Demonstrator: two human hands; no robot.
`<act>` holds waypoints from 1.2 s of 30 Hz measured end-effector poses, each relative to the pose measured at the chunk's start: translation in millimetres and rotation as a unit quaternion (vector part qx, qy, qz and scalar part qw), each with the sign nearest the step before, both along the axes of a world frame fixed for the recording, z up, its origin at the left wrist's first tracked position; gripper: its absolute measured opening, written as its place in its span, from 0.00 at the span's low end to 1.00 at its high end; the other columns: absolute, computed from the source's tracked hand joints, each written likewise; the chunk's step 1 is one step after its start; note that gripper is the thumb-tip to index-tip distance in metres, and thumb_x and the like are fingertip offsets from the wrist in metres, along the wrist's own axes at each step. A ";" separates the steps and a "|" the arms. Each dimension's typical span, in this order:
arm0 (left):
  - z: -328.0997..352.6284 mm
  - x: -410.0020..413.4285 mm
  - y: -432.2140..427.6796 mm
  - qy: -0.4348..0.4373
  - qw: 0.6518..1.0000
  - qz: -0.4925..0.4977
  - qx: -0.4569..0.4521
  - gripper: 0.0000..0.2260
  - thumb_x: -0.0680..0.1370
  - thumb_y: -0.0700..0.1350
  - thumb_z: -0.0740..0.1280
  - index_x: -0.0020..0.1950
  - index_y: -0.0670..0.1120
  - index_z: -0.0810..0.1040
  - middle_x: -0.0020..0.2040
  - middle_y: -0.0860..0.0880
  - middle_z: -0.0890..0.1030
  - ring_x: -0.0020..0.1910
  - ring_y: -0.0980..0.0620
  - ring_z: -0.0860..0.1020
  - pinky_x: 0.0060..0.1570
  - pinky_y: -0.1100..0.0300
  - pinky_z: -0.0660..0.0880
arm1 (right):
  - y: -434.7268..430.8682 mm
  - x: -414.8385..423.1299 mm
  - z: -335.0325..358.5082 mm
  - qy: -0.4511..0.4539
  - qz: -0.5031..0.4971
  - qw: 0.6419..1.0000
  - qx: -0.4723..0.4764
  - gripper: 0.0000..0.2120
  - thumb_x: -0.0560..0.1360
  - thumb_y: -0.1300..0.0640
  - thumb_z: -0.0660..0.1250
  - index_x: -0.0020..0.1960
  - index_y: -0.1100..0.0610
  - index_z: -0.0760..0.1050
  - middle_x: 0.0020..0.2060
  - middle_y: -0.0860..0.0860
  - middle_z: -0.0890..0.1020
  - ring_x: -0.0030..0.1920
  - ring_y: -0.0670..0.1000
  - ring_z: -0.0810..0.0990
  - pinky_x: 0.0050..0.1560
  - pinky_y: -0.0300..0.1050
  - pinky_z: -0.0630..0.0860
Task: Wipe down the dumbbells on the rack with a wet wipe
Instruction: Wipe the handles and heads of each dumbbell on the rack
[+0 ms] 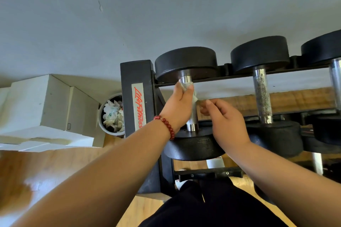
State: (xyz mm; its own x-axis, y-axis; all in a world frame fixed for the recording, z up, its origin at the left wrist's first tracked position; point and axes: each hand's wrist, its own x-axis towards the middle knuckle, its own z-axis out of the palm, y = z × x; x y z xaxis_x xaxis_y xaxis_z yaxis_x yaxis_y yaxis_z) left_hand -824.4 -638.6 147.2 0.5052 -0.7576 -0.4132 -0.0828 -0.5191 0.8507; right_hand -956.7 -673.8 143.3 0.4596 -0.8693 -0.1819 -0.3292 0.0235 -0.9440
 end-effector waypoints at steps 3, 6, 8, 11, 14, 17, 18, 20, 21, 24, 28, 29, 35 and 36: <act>-11.0 2.9 10.9 0.125 0.987 0.087 -0.056 0.15 0.79 0.60 0.58 0.62 0.57 0.73 0.57 0.46 0.78 0.54 0.51 0.78 0.56 0.50 0.78 | 0.5 0.6 -1.4 -0.003 -0.008 1.000 0.004 0.11 0.81 0.54 0.62 0.43 0.54 0.80 0.39 0.52 0.83 0.43 0.47 0.79 0.43 0.34 0.72; -14.3 8.8 8.5 0.113 0.987 0.098 -0.053 0.14 0.80 0.57 0.60 0.62 0.53 0.76 0.56 0.48 0.79 0.54 0.51 0.78 0.51 0.56 0.78 | 1.5 -0.3 -3.1 -0.003 -0.008 1.000 0.007 0.13 0.81 0.53 0.61 0.44 0.59 0.79 0.39 0.55 0.82 0.44 0.50 0.79 0.43 0.36 0.72; -16.1 10.9 2.9 0.056 0.996 0.059 -0.033 0.15 0.81 0.57 0.58 0.58 0.49 0.76 0.49 0.48 0.80 0.47 0.51 0.79 0.48 0.56 0.79 | 1.7 -0.4 -3.3 -0.005 -0.009 1.000 0.014 0.14 0.81 0.53 0.61 0.44 0.59 0.80 0.38 0.51 0.82 0.43 0.48 0.79 0.42 0.31 0.71; -9.1 7.4 -3.4 0.047 0.998 0.030 -0.027 0.16 0.83 0.58 0.54 0.55 0.47 0.71 0.40 0.51 0.78 0.34 0.66 0.79 0.36 0.70 0.76 | 0.6 -0.4 -3.9 -0.006 -0.010 1.000 0.012 0.14 0.80 0.53 0.61 0.43 0.58 0.80 0.38 0.49 0.83 0.42 0.46 0.80 0.43 0.31 0.72; -5.2 0.7 -5.4 -0.037 0.999 -0.005 -0.001 0.16 0.84 0.57 0.50 0.58 0.46 0.67 0.39 0.52 0.73 0.33 0.60 0.74 0.28 0.67 0.68 | 0.7 -0.1 -4.4 -0.005 -0.006 1.000 0.004 0.13 0.80 0.53 0.61 0.43 0.55 0.81 0.37 0.44 0.83 0.42 0.42 0.80 0.42 0.29 0.72; -7.0 5.6 -12.3 -0.054 0.999 0.006 0.004 0.19 0.83 0.58 0.50 0.58 0.44 0.68 0.45 0.47 0.78 0.38 0.55 0.75 0.32 0.63 0.69 | 0.6 -0.5 -4.5 -0.013 -0.001 1.000 0.001 0.12 0.81 0.54 0.61 0.43 0.52 0.81 0.37 0.40 0.83 0.42 0.39 0.80 0.42 0.27 0.71; -8.9 8.3 -15.5 -0.039 0.999 0.017 0.006 0.19 0.83 0.59 0.51 0.58 0.44 0.69 0.46 0.46 0.79 0.39 0.55 0.76 0.33 0.63 0.71 | 0.4 -0.7 -4.6 -0.015 0.002 1.000 0.000 0.12 0.81 0.54 0.61 0.43 0.52 0.81 0.36 0.40 0.82 0.41 0.38 0.79 0.42 0.27 0.71; -9.0 10.2 -16.1 -0.023 1.000 0.020 -0.001 0.19 0.83 0.58 0.51 0.59 0.44 0.70 0.44 0.49 0.80 0.39 0.55 0.77 0.33 0.66 0.72 | 0.0 -0.8 -5.0 -0.015 0.004 1.000 -0.004 0.13 0.81 0.54 0.61 0.43 0.53 0.81 0.37 0.41 0.82 0.41 0.39 0.79 0.43 0.27 0.71; -8.5 9.3 -13.3 -0.029 1.000 0.001 0.003 0.19 0.83 0.58 0.51 0.59 0.44 0.70 0.43 0.50 0.79 0.39 0.56 0.77 0.32 0.67 0.72 | -0.2 -1.2 -5.5 -0.015 0.003 1.000 -0.004 0.13 0.81 0.54 0.61 0.44 0.54 0.81 0.37 0.41 0.82 0.42 0.39 0.80 0.43 0.27 0.71; -10.1 8.4 -0.5 -0.076 0.994 -0.065 0.033 0.20 0.83 0.59 0.50 0.57 0.44 0.69 0.42 0.49 0.75 0.37 0.56 0.74 0.30 0.66 0.68 | -0.3 -0.8 -6.6 -0.006 0.003 1.000 -0.009 0.13 0.81 0.53 0.61 0.43 0.54 0.81 0.37 0.43 0.83 0.42 0.40 0.80 0.44 0.29 0.72; -4.2 14.0 -12.0 -0.071 0.996 -0.030 0.033 0.19 0.83 0.59 0.51 0.56 0.45 0.68 0.43 0.48 0.77 0.38 0.55 0.76 0.32 0.64 0.72 | -0.8 -0.7 -6.2 -0.002 0.004 1.000 -0.005 0.13 0.81 0.53 0.61 0.42 0.53 0.81 0.38 0.42 0.83 0.41 0.40 0.80 0.45 0.33 0.73; -2.1 14.7 -16.3 -0.055 0.998 -0.007 0.026 0.19 0.83 0.59 0.51 0.57 0.45 0.68 0.43 0.48 0.78 0.39 0.55 0.77 0.32 0.66 0.73 | -0.8 -0.7 -6.6 -0.001 0.005 1.000 -0.009 0.13 0.81 0.53 0.61 0.42 0.54 0.81 0.38 0.43 0.83 0.42 0.41 0.80 0.46 0.35 0.74; -11.9 12.7 -2.9 -0.077 0.993 -0.080 0.043 0.20 0.82 0.59 0.53 0.56 0.44 0.71 0.44 0.49 0.76 0.38 0.57 0.74 0.32 0.68 0.67 | -1.3 0.5 -6.6 -0.004 0.011 1.000 -0.003 0.13 0.81 0.54 0.61 0.43 0.55 0.81 0.38 0.44 0.83 0.42 0.42 0.80 0.48 0.38 0.75; -13.1 12.5 -1.9 -0.078 0.993 -0.079 0.042 0.21 0.82 0.60 0.53 0.56 0.43 0.72 0.45 0.48 0.77 0.38 0.56 0.74 0.33 0.66 0.68 | -1.3 0.7 -6.3 -0.005 0.013 1.000 -0.002 0.13 0.81 0.54 0.61 0.43 0.55 0.81 0.38 0.44 0.83 0.42 0.41 0.80 0.48 0.38 0.75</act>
State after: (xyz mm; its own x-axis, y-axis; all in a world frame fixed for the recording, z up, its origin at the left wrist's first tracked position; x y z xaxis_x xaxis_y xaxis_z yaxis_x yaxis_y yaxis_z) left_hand -811.8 -640.5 134.1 0.4453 -0.7991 -0.4039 -0.2968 -0.5573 0.7755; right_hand -956.0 -675.1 137.1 0.4836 -0.8578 -0.1741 -0.3199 0.0119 -0.9474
